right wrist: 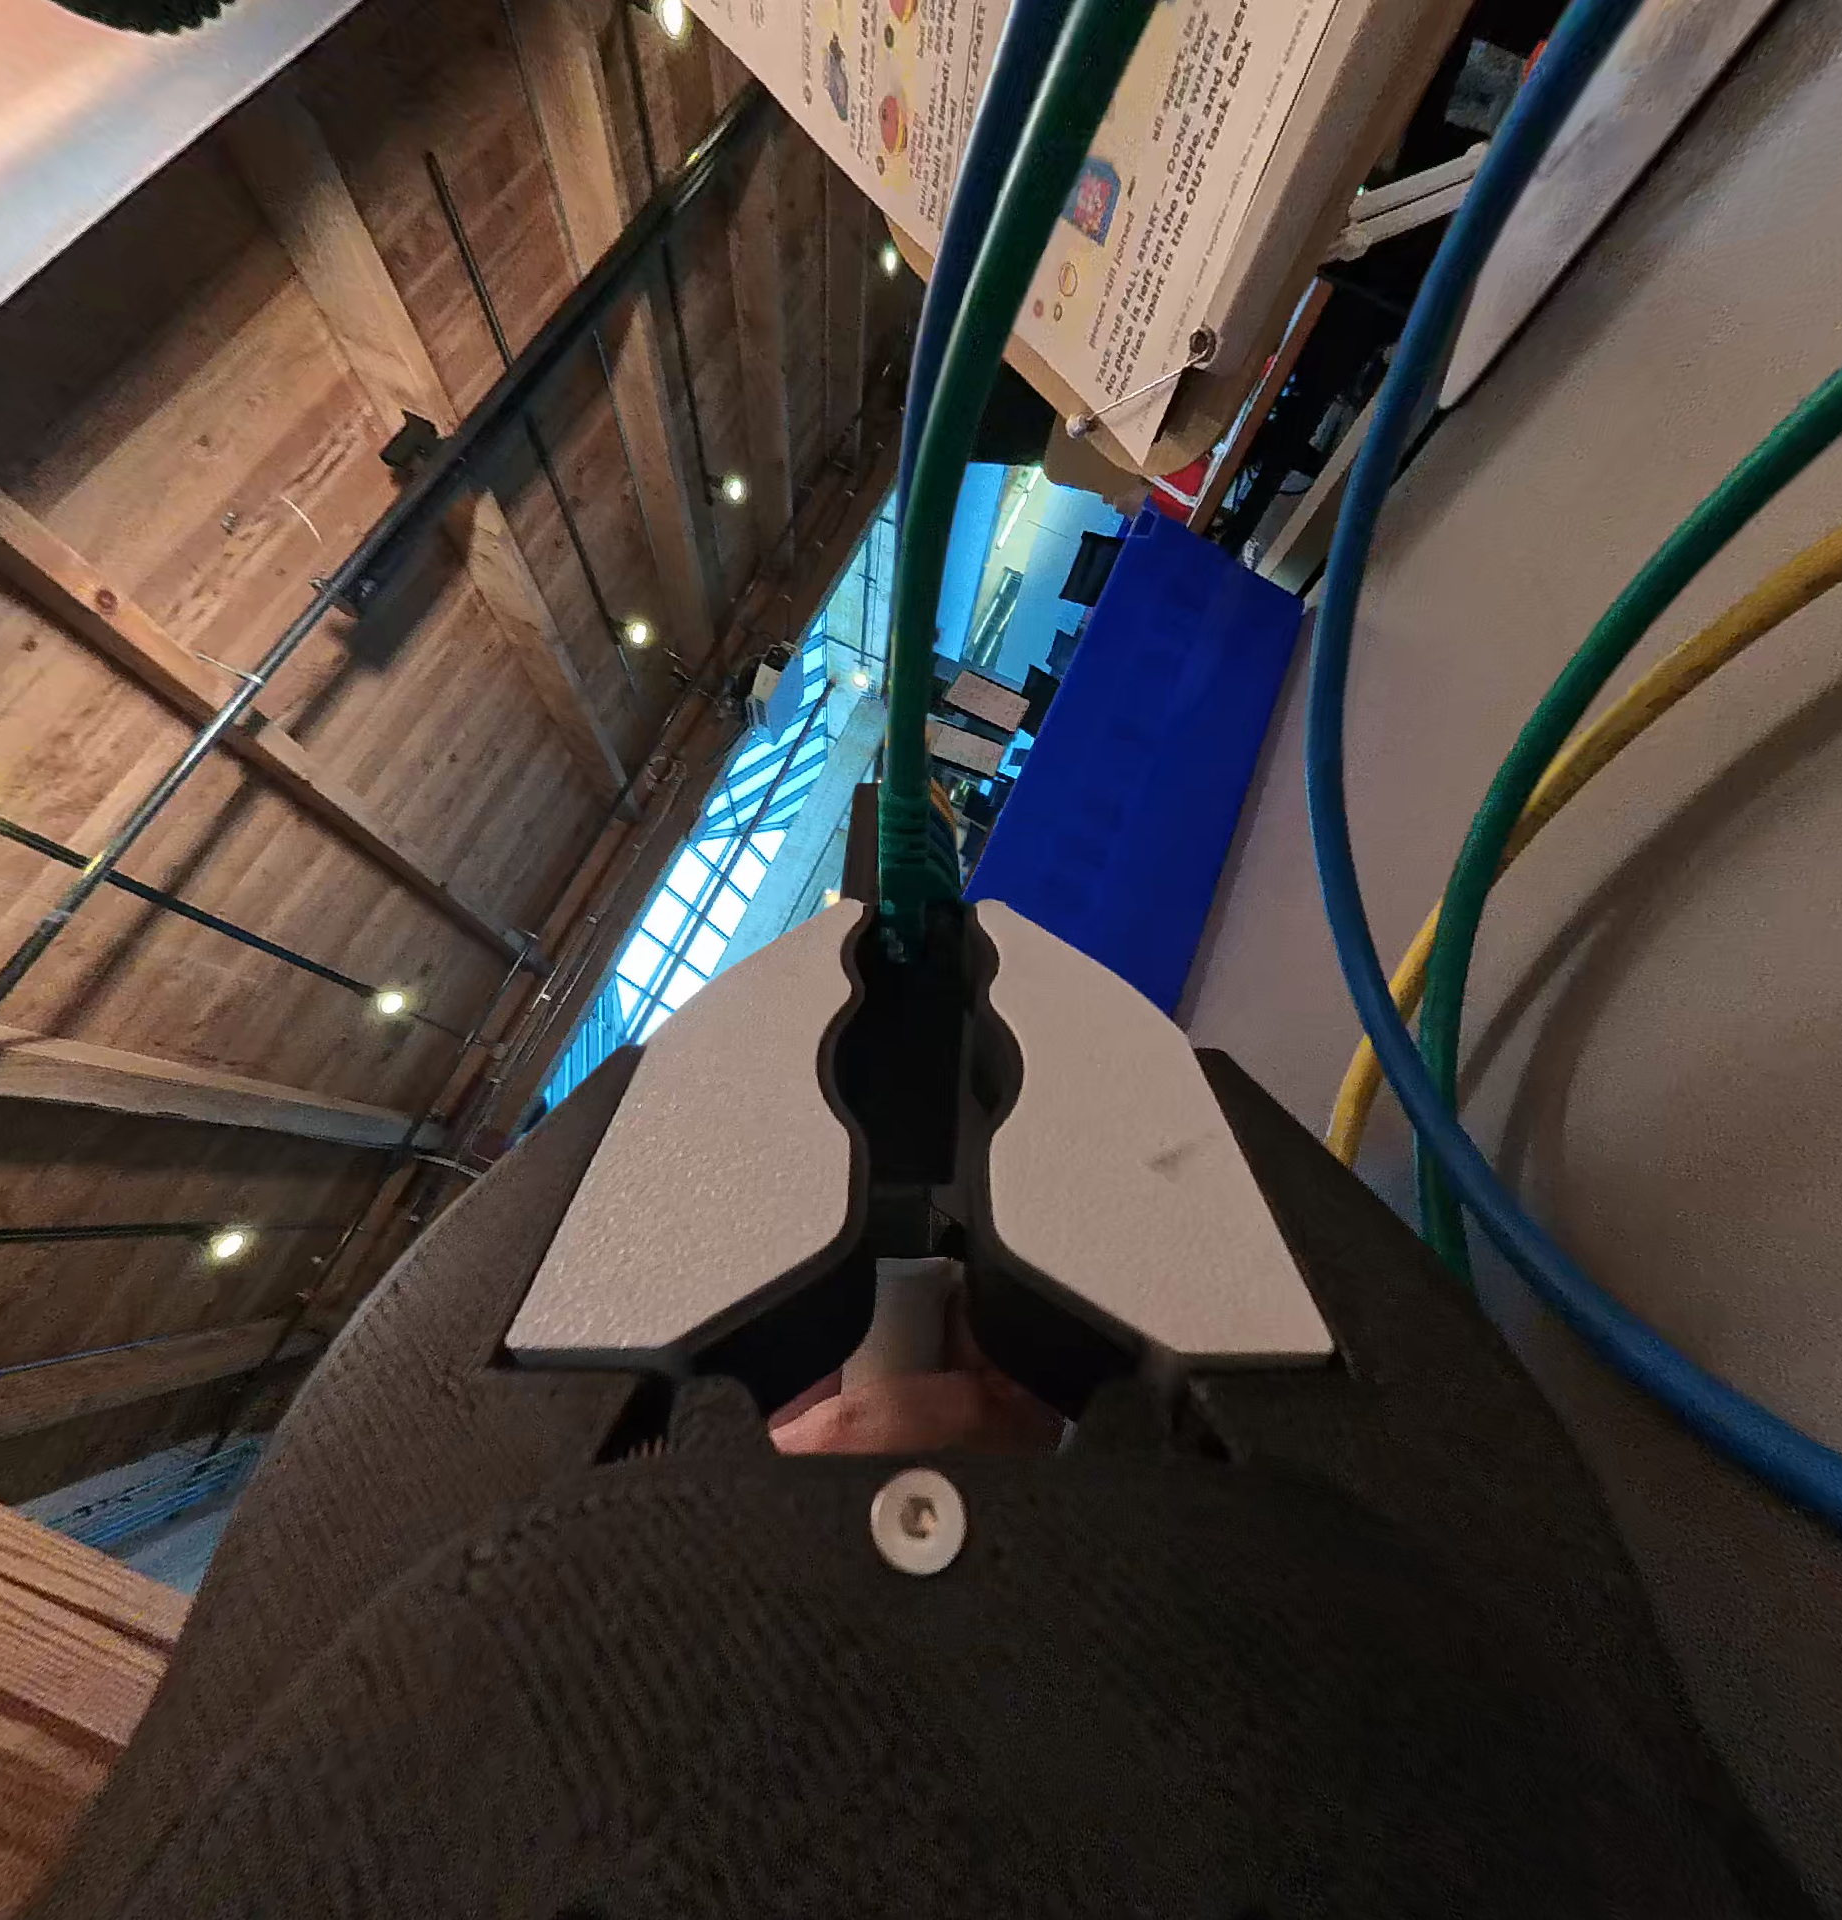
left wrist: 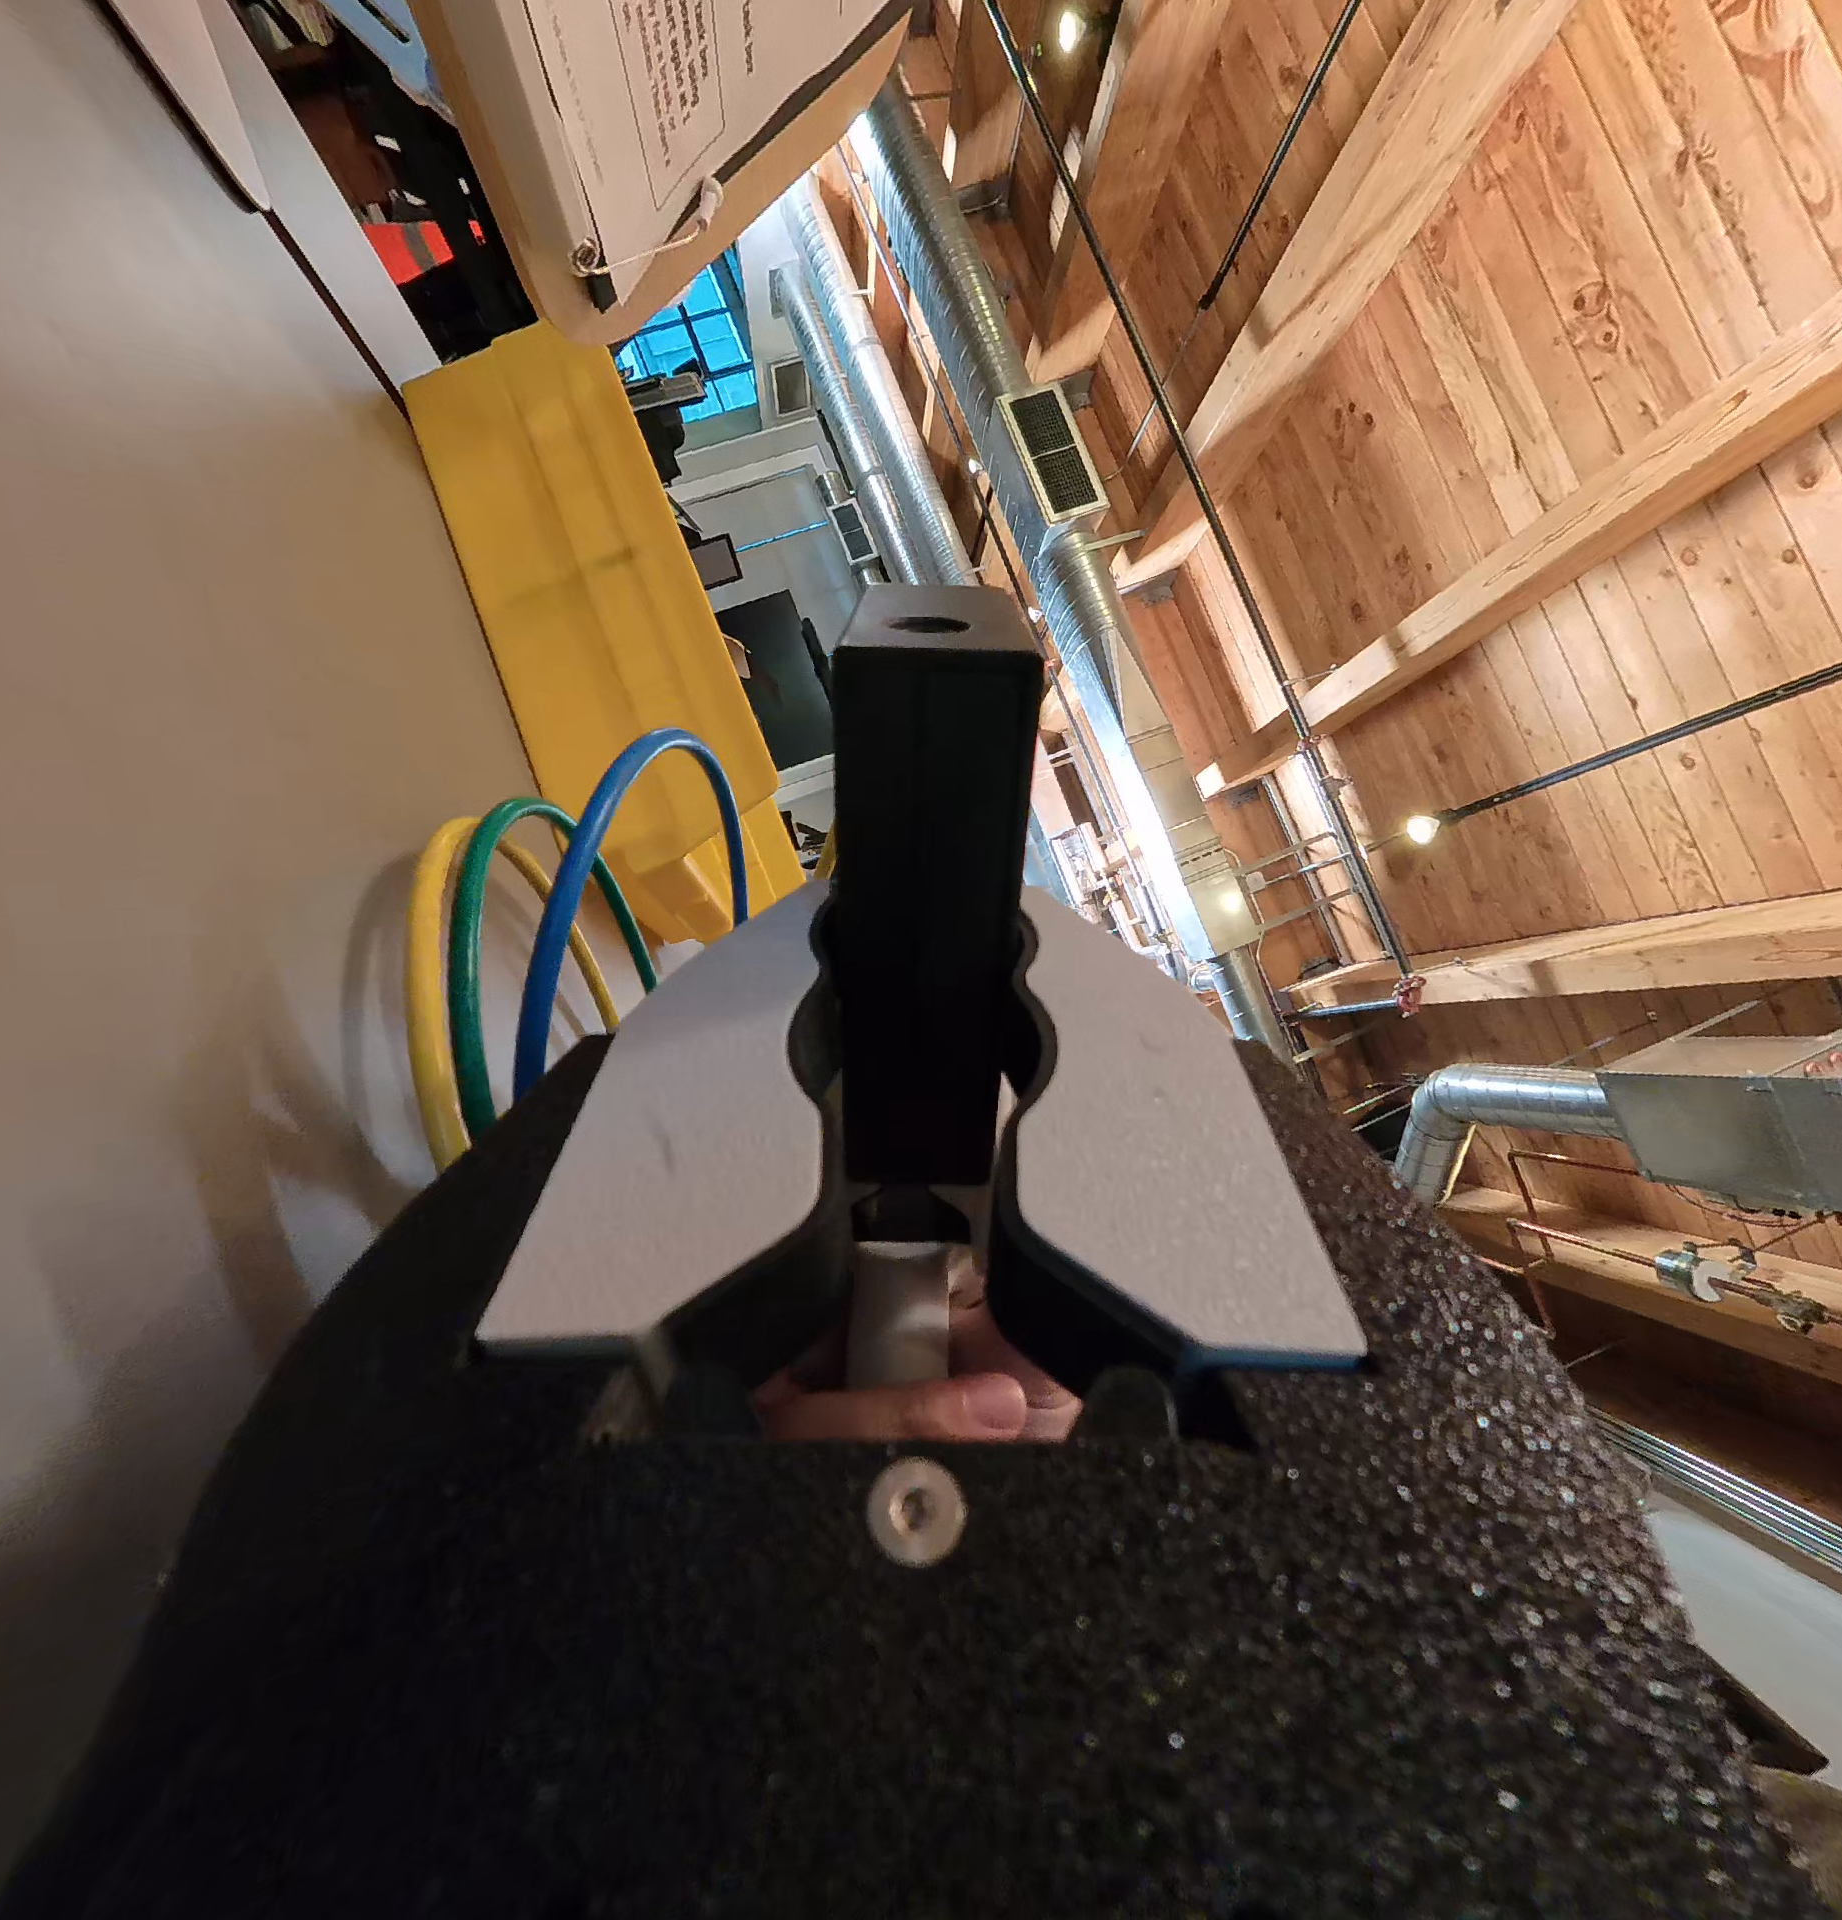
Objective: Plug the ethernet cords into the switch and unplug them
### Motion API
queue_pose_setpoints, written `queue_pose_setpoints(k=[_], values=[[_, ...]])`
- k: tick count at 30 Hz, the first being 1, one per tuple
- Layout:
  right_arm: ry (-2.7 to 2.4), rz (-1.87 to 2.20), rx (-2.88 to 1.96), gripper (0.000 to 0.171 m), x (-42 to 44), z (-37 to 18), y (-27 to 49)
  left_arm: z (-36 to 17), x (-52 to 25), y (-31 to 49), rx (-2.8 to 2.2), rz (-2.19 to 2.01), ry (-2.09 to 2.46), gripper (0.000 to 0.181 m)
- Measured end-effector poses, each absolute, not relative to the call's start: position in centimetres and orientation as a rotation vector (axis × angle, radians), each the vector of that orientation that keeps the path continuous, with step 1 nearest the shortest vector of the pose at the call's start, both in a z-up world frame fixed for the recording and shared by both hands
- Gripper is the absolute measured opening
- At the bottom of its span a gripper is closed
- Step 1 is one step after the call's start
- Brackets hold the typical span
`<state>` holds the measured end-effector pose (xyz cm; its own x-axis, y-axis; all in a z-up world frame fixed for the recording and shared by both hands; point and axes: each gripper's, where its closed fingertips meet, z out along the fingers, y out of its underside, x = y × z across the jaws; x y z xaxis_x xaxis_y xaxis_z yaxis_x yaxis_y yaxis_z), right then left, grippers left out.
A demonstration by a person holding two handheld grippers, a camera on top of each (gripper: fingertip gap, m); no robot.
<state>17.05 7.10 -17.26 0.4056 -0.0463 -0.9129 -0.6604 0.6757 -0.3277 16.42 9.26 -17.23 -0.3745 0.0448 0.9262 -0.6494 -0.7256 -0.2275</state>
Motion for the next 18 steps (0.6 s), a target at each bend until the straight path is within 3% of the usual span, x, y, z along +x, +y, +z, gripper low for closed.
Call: queue_pose_setpoints(k=[18], values=[[1.023,0.282,-0.919,0.013,16.69,-17.03,7.40,-16.95,16.45,9.62,1.395,2.194,-0.812,0.027]])
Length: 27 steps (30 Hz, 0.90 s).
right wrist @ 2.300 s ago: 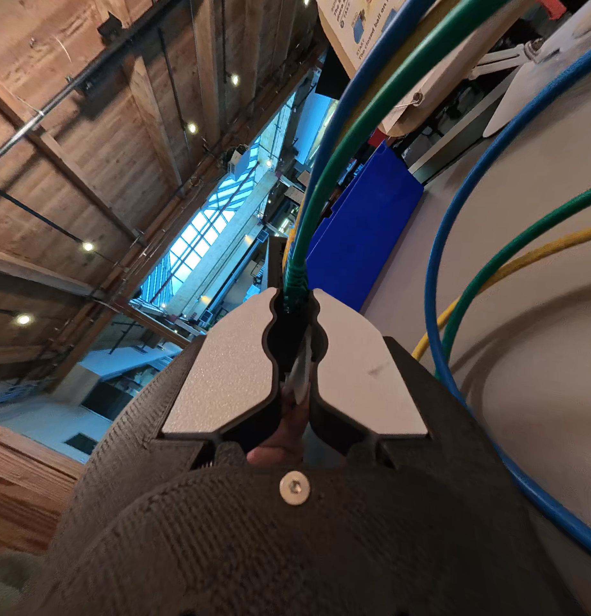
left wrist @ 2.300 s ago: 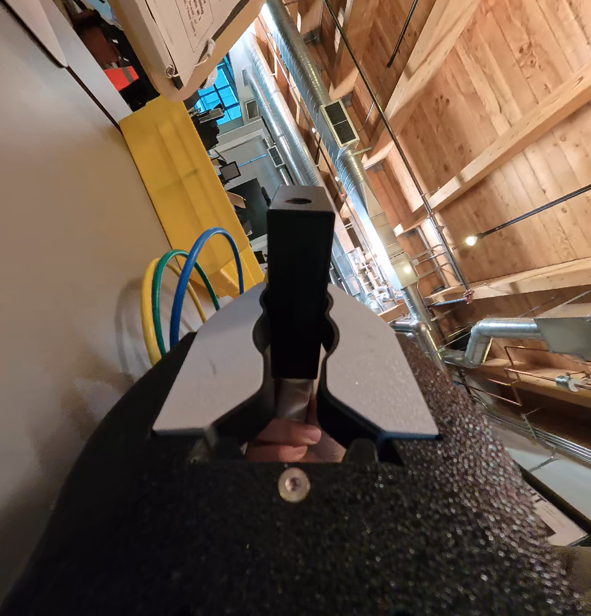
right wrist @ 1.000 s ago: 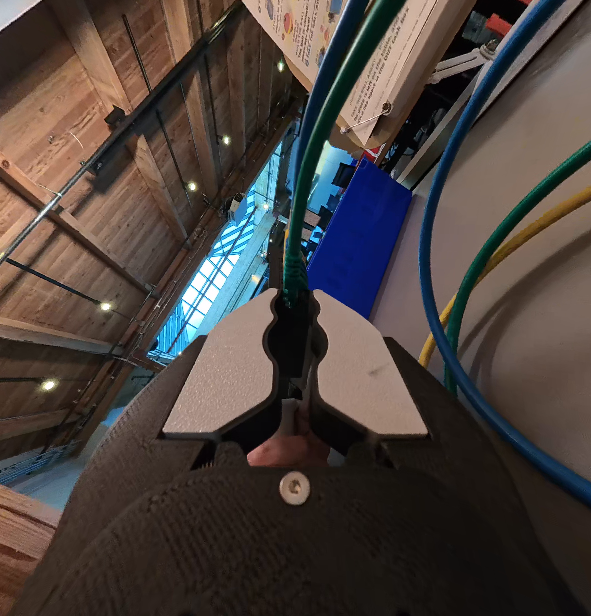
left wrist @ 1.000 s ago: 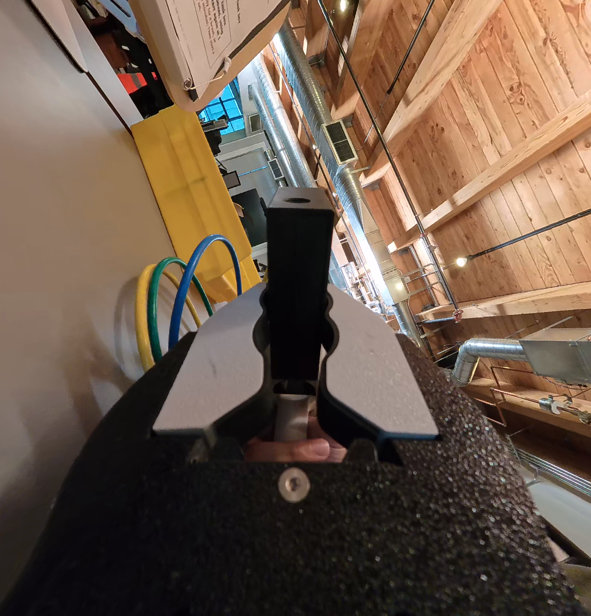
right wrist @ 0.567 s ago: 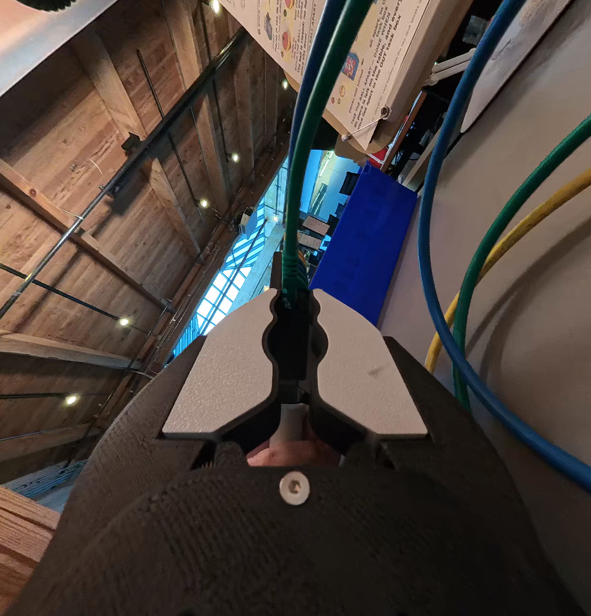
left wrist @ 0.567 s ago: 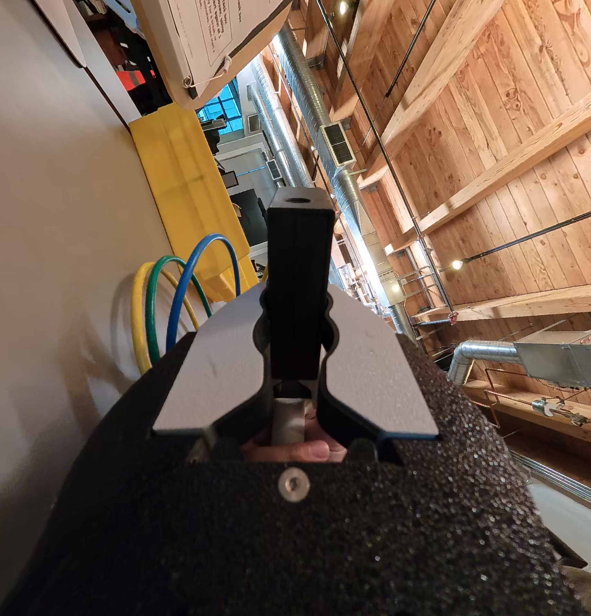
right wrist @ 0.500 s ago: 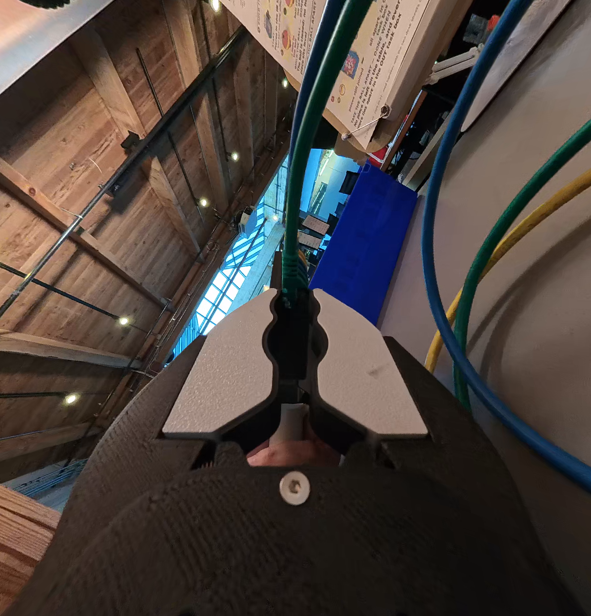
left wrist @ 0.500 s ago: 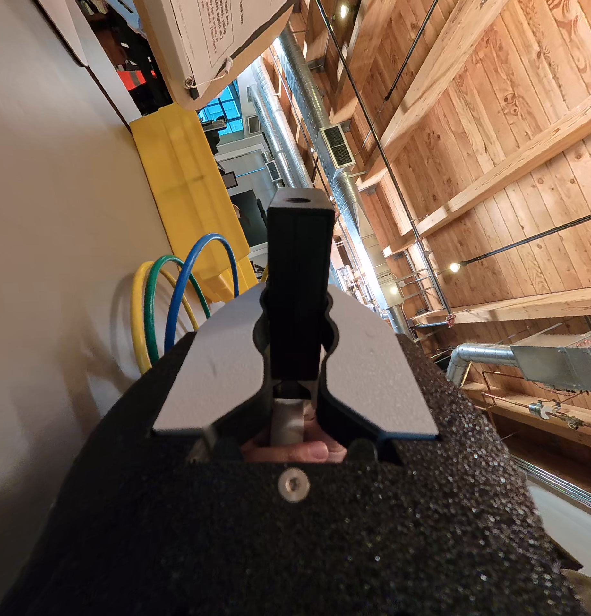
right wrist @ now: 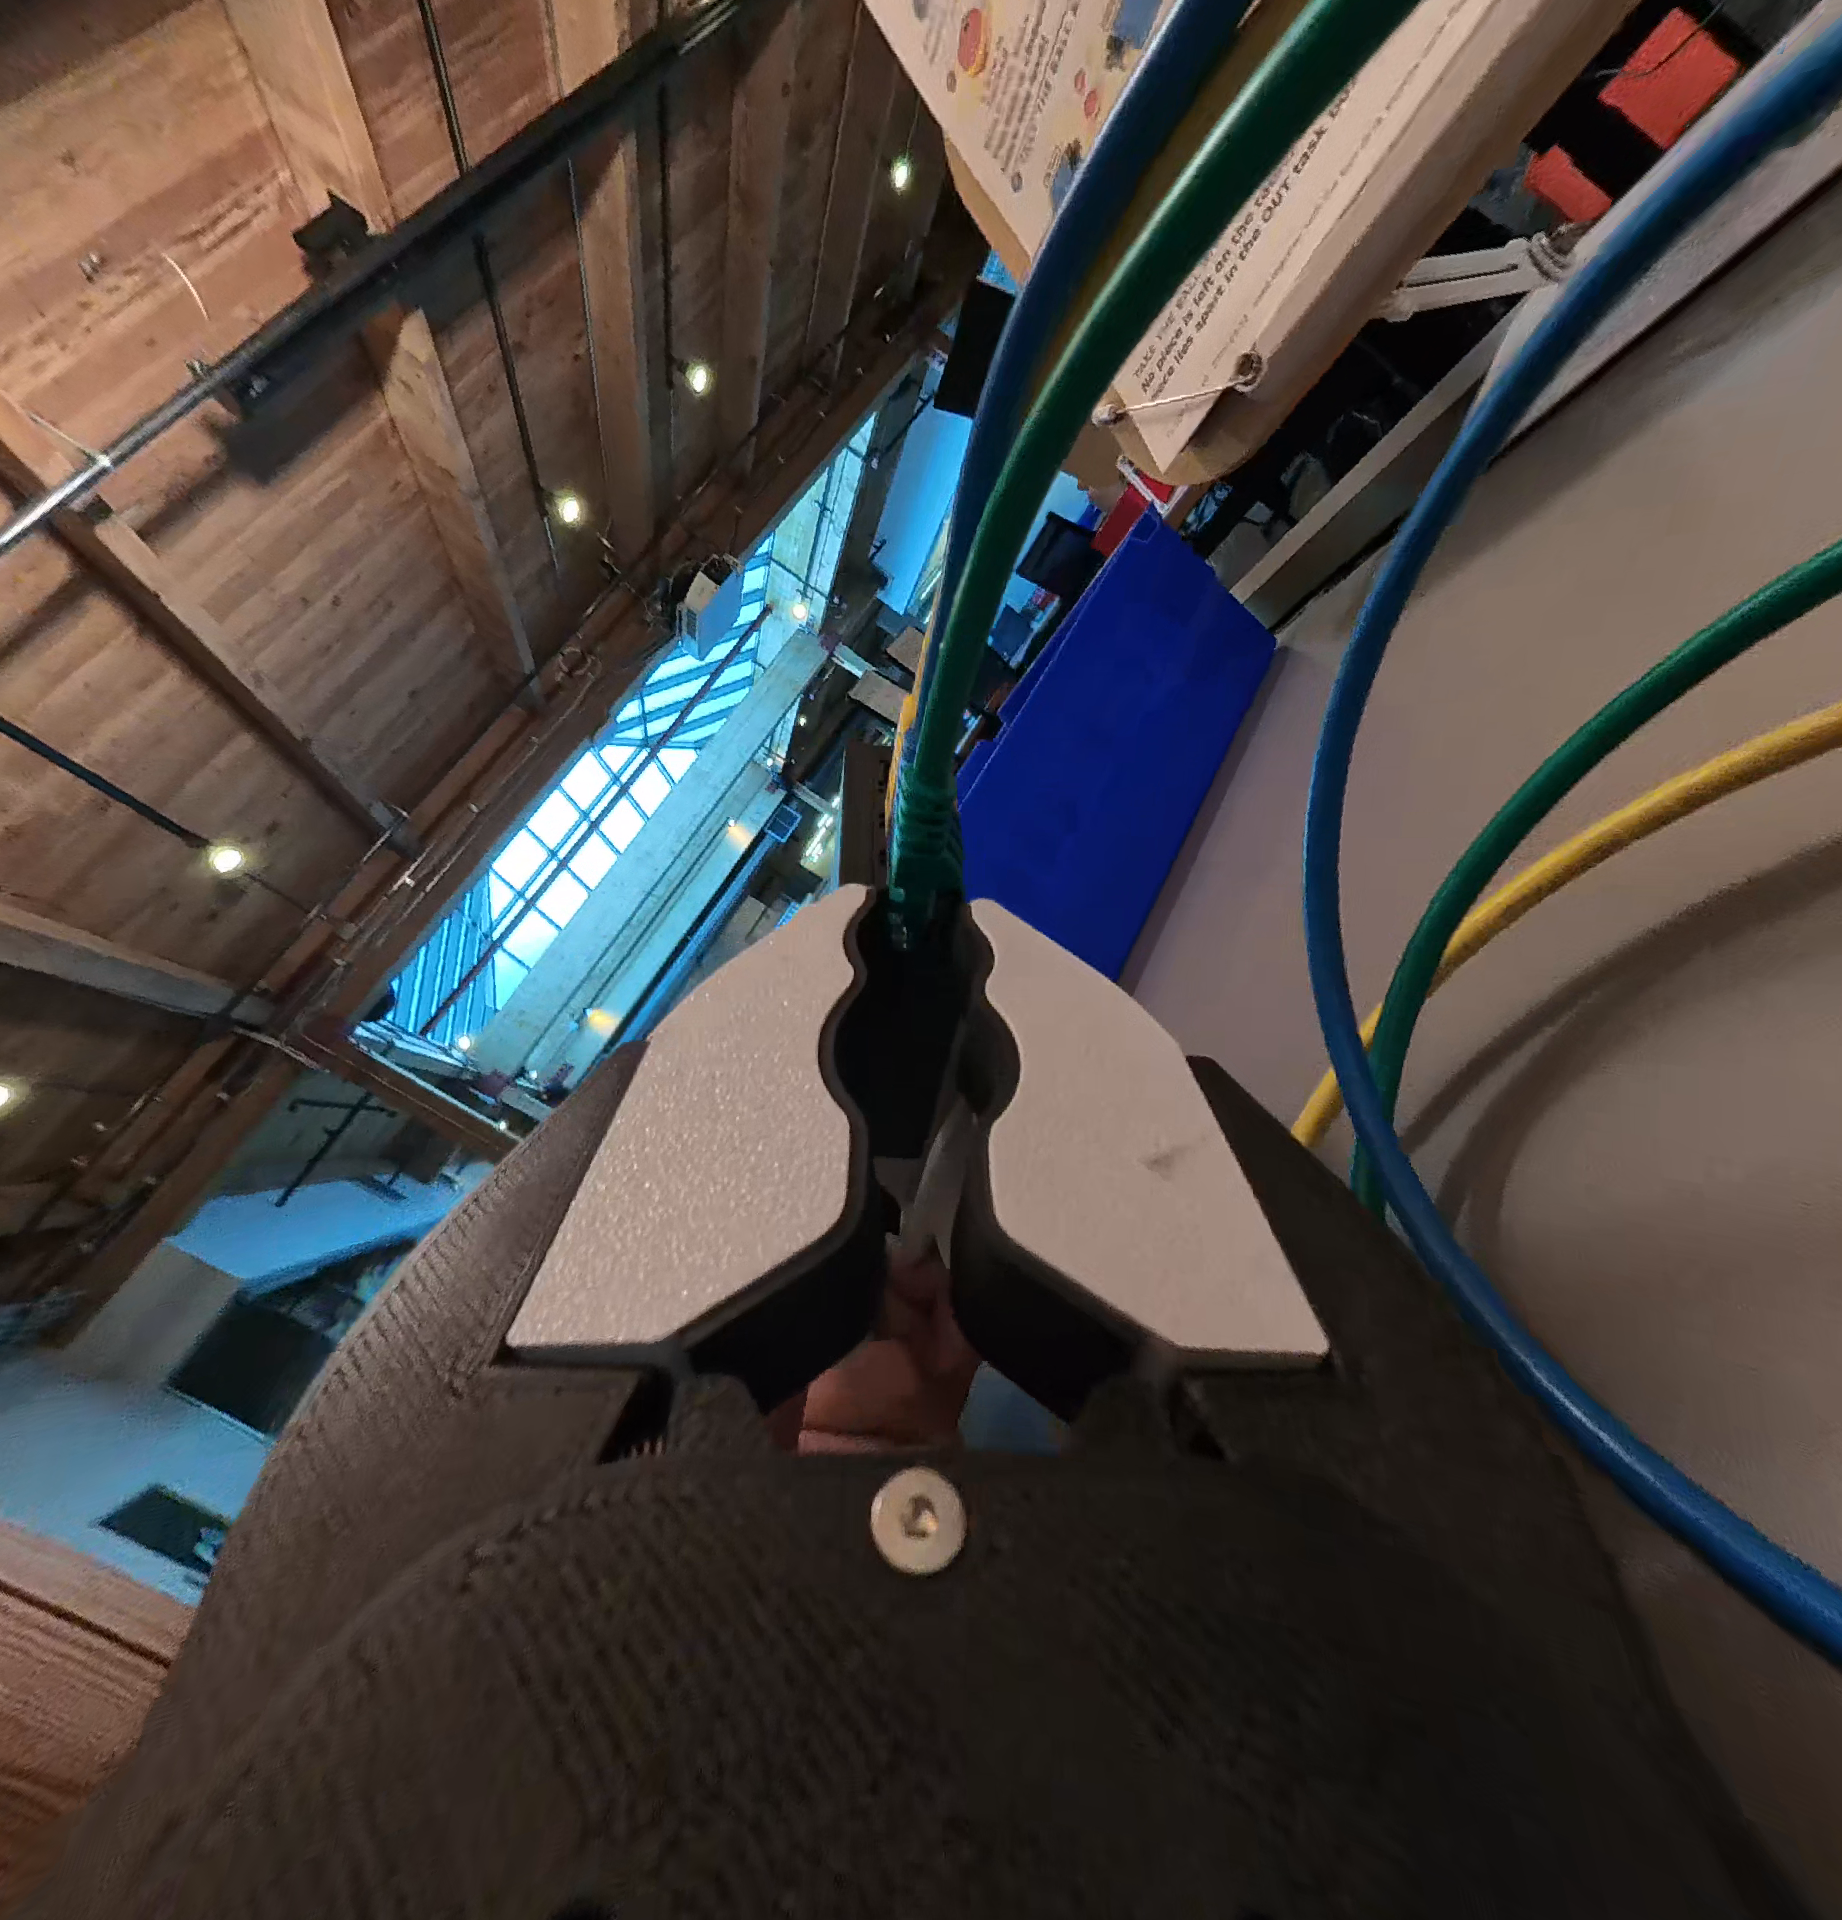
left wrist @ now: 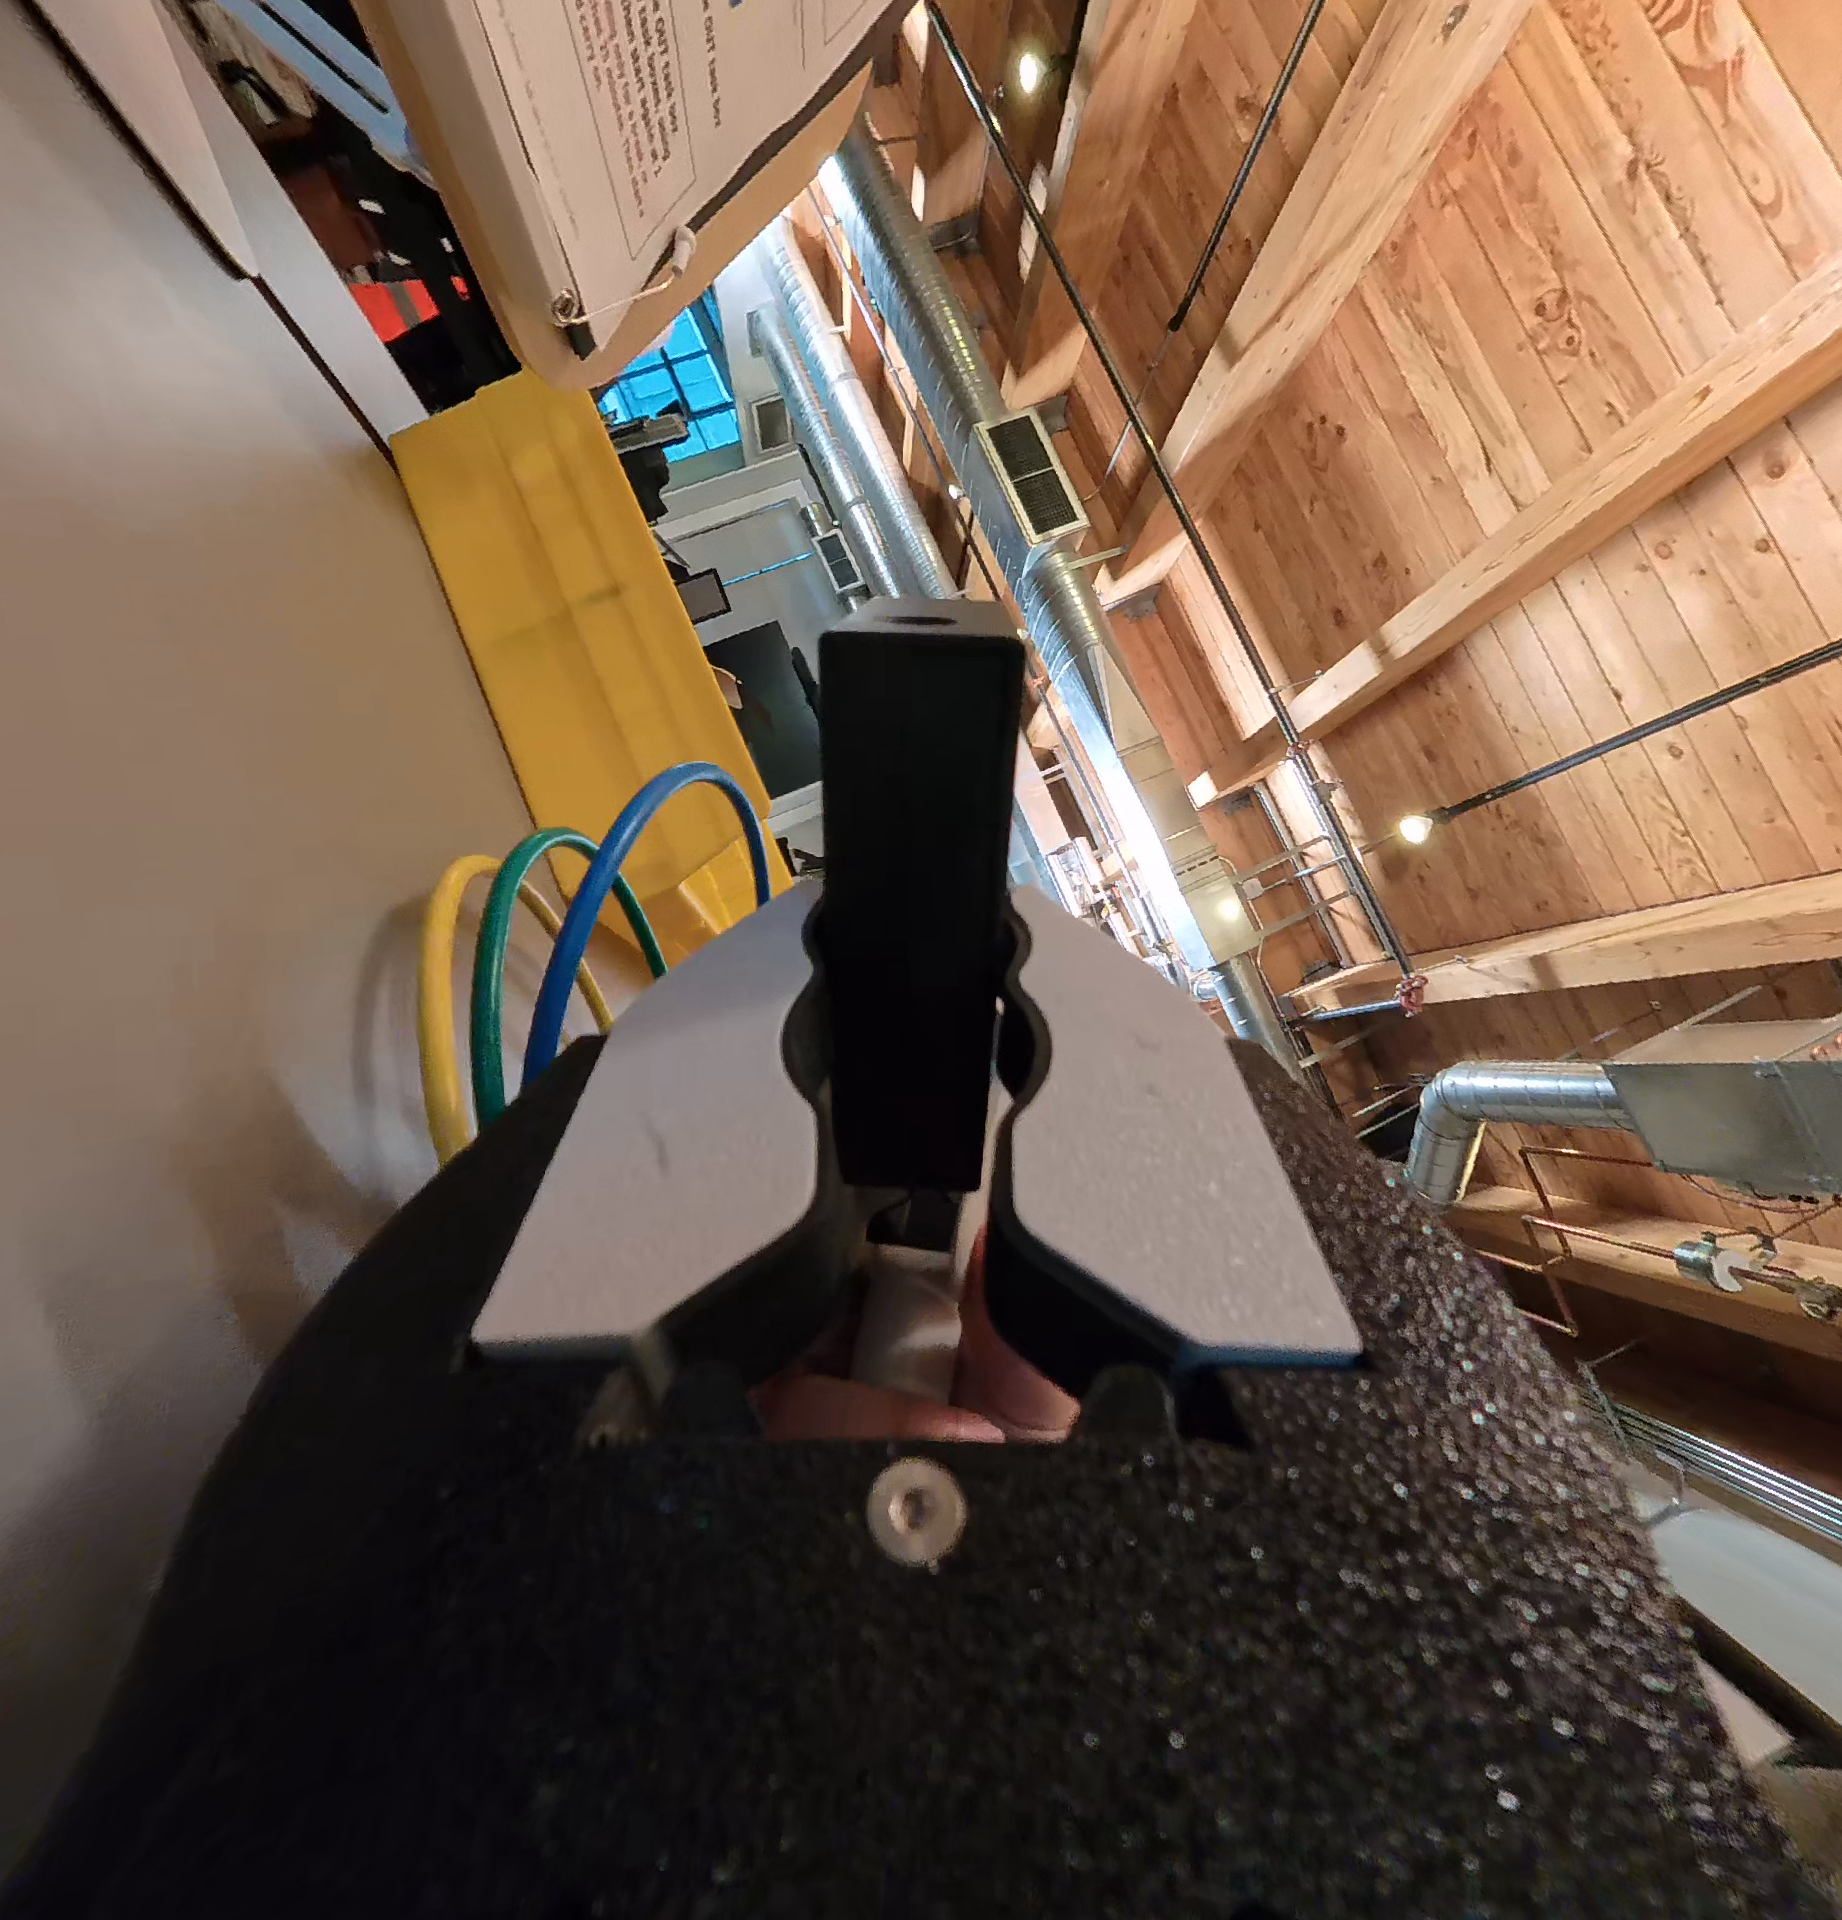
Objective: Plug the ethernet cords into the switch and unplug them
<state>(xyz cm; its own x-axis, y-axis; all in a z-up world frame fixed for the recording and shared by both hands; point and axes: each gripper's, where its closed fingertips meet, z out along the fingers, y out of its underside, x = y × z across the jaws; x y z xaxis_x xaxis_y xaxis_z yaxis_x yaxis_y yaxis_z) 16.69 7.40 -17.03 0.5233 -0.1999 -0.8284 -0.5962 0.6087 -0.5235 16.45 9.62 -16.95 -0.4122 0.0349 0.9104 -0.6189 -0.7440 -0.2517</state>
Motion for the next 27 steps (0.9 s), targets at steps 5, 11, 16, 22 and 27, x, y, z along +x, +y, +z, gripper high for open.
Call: queue_pose_setpoints(k=[5,11,16,22,27], values=[[0.986,0.276,-0.968,0.013,16.7,-17.1,7.6,-17.1,16.5,9.8,1.386,2.134,-0.781,0.027],[0.997,0.205,-0.929,0.012,18.1,-16.8,5.5,-17.5,16.9,10.7,1.457,2.204,-0.940,0.027],[0.932,0.112,-1.109,0.011,17.4,-16.8,4.2,-15.9,16.8,11.9,1.381,2.260,-1.008,0.027],[0.787,-0.070,-1.359,0.011,16.0,-14.3,3.2,-15.3,16.6,11.7,1.388,2.295,-1.062,0.027],[0.642,-0.075,-1.534,0.009,14.4,-12.1,1.9,-16.4,17.5,13.3,1.471,2.289,-1.026,0.027]])
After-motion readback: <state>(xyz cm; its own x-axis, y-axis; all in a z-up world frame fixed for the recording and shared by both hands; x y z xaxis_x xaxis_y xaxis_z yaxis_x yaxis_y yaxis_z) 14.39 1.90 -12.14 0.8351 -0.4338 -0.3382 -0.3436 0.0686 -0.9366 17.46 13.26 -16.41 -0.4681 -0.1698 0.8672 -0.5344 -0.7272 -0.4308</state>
